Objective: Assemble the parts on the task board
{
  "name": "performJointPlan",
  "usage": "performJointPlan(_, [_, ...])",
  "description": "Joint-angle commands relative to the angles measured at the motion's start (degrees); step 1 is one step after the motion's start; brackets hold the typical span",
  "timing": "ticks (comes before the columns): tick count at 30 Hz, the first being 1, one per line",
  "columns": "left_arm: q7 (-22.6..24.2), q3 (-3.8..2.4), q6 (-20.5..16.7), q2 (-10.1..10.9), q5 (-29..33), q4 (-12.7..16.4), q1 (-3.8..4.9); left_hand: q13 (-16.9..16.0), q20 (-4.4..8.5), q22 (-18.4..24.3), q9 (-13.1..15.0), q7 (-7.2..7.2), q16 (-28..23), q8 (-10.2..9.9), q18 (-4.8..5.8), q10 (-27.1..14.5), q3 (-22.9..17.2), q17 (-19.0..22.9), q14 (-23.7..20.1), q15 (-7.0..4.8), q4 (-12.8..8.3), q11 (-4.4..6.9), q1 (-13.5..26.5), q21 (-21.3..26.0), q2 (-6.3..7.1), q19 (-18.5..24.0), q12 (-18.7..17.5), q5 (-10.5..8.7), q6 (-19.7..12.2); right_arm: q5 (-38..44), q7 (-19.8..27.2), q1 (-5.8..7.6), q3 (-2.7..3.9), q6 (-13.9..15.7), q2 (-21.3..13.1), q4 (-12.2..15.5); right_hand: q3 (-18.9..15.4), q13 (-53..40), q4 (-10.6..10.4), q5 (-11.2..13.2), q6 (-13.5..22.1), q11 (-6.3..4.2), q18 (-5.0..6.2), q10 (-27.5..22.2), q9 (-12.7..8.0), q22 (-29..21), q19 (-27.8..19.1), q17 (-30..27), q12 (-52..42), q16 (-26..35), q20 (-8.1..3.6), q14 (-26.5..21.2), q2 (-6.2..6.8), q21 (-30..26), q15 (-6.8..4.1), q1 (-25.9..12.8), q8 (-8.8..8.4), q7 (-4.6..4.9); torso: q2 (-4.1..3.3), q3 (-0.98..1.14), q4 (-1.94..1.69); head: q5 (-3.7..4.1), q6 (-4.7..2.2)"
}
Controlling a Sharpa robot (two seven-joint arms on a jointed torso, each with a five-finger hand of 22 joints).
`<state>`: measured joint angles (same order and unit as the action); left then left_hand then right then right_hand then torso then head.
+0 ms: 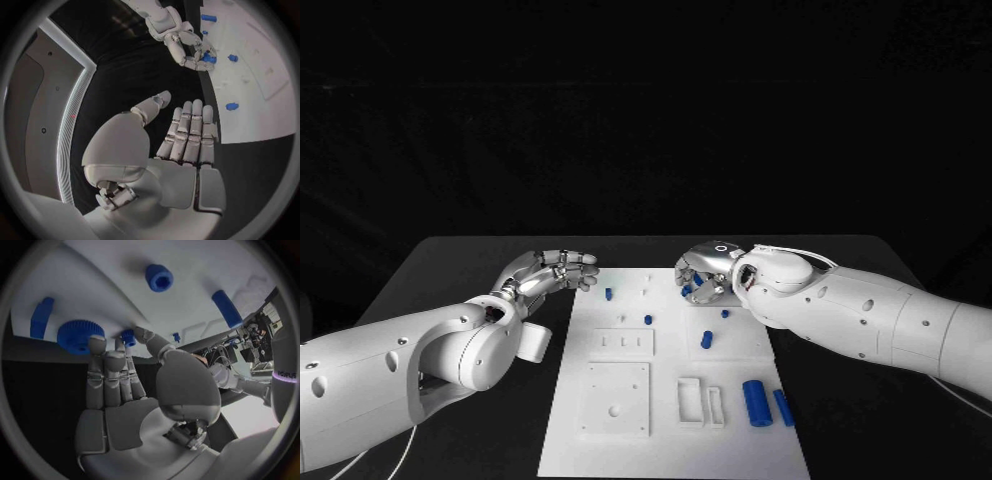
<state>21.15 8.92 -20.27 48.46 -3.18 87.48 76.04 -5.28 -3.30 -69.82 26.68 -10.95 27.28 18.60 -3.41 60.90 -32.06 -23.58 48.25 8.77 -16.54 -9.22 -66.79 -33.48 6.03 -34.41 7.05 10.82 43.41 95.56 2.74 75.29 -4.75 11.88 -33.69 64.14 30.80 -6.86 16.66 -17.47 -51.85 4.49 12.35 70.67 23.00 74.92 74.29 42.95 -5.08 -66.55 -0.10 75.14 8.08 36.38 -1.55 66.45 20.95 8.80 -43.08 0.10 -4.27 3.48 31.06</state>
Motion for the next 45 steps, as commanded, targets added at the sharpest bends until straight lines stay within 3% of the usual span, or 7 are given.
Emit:
performJointPlan(1, [0.1,-0.06,1.0,0.0,0.1,0.1,0.13,0.0,0.14,-0.1,-0.1,-0.37,-0.3,-0.3,-0.49,-0.1,-0.2,0.1,-0.4,0.17,0.0,-0.26,0.6,-0.2,-0.1,0.4,-0.3,-0.2,0.0,1.1,-0.3,-0.36,-0.26,-1.1,-0.2,0.0,0.6,-0.2,0.0,0.5,-0.7,-0.04,2.65,0.6,0.1,1.1,-0.2,-0.2,-0.4,-0.4,-0.03,-0.1,-0.38,0.4,-0.48,-0.1,0.28,-0.08,-0.24,0.03,-0.04,0.06,-0.1])
performJointPlan(6, [0.0,-0.06,0.9,0.0,0.1,0.1,0.13,0.1,0.13,-0.1,-0.1,-0.38,-0.3,-0.3,-0.5,-0.1,-0.2,0.1,-0.4,0.17,0.0,-0.27,0.6,-0.2,-0.12,0.4,-0.3,-0.21,0.0,0.7,-0.1,-0.36,-0.26,0.9,-0.4,0.3,3.6,-1.5,-0.3,4.5,-2.2,-0.63,2.65,2.2,0.5,1.0,0.0,-0.7,-0.8,-0.8,0.08,0.0,-0.98,0.6,-1.07,-0.6,0.64,-0.65,-0.38,0.03,-0.02,0.03,-0.21])
performJointPlan(9, [0.0,-0.06,1.0,0.0,0.1,0.0,0.13,0.1,0.13,-0.1,-0.1,-0.38,-0.3,-0.3,-0.5,-0.1,-0.2,0.1,-0.4,0.18,0.0,-0.27,0.7,-0.2,-0.13,0.4,-0.3,-0.21,0.0,1.0,-0.8,-0.36,-0.26,1.4,-0.6,0.6,8.2,-2.5,-1.2,10.9,-3.8,-1.11,2.65,3.3,1.0,1.4,0.9,-0.6,-1.2,-1.3,-0.03,-0.1,-1.58,1.8,-1.52,0.0,1.23,-1.29,-0.45,0.04,0.0,-0.01,-0.33])
performJointPlan(14, [0.0,-0.06,1.0,0.0,0.1,0.0,0.13,0.1,0.13,-0.1,-0.1,-0.39,-0.3,-0.3,-0.5,-0.1,-0.2,0.1,-0.4,0.18,0.0,-0.28,0.7,-0.2,-0.15,0.4,-0.3,-0.21,0.0,2.4,-2.3,-0.36,-0.26,2.9,-0.7,1.4,13.5,-4.5,-2.0,14.4,-5.2,-1.72,2.65,4.8,1.7,1.4,0.7,-0.8,-1.9,-1.7,-0.41,-0.4,-1.13,3.0,-2.08,-0.4,1.53,-1.78,-0.58,0.01,-0.05,-0.03,-0.48])
performJointPlan(26, [0.0,-0.06,0.9,-0.2,0.1,-0.1,0.13,0.1,0.12,-0.1,-0.1,-0.4,-0.3,-0.3,-0.51,-0.1,-0.2,0.1,-0.4,0.19,0.0,-0.29,0.7,-0.2,-0.17,0.4,-0.4,-0.21,-0.1,4.1,-5.9,-0.36,-0.16,7.7,-0.4,3.5,16.1,-7.7,-2.0,14.7,-6.1,-2.45,2.65,5.7,3.1,1.3,0.5,-1.1,-2.7,-1.8,-0.75,-0.5,-0.13,4.1,-2.84,-1.0,2.14,-2.3,-0.83,0.03,-0.01,-0.16,-1.08])
performJointPlan(32, [0.0,-0.06,0.9,-0.4,0.2,-0.4,0.13,0.1,0.12,-0.1,-0.1,-0.4,-0.3,-0.3,-0.51,-0.1,-0.2,0.1,-0.4,0.19,0.0,-0.29,0.7,-0.2,-0.17,0.4,-0.4,-0.2,-0.1,5.2,-7.4,-0.36,0.85,11.4,0.9,3.8,16.3,-8.2,-2.0,14.7,-6.3,-2.52,2.65,5.7,3.3,1.2,0.6,-1.1,-2.7,-1.8,-0.82,-0.5,0.25,4.3,-2.91,-1.0,2.25,-2.41,-0.86,0.06,-0.03,-0.29,-1.7])
performJointPlan(45, [0.0,-0.06,0.8,-0.7,0.2,-0.6,0.13,0.1,0.11,-0.1,-0.1,-0.42,-0.3,-0.4,-0.52,-0.1,-0.2,0.1,-0.5,0.19,0.0,-0.32,0.7,-0.2,-0.19,0.4,-0.5,-0.19,-0.1,6.3,-9.9,-0.36,1.15,15.7,4.4,1.7,17.1,-9.2,-2.4,14.7,-6.5,-2.59,2.65,5.7,3.8,1.2,0.7,-1.2,-2.7,-2.0,-0.97,-0.4,0.95,4.7,-2.98,-0.8,2.31,-2.54,-1.11,0.07,0.01,-0.41,-2.3])
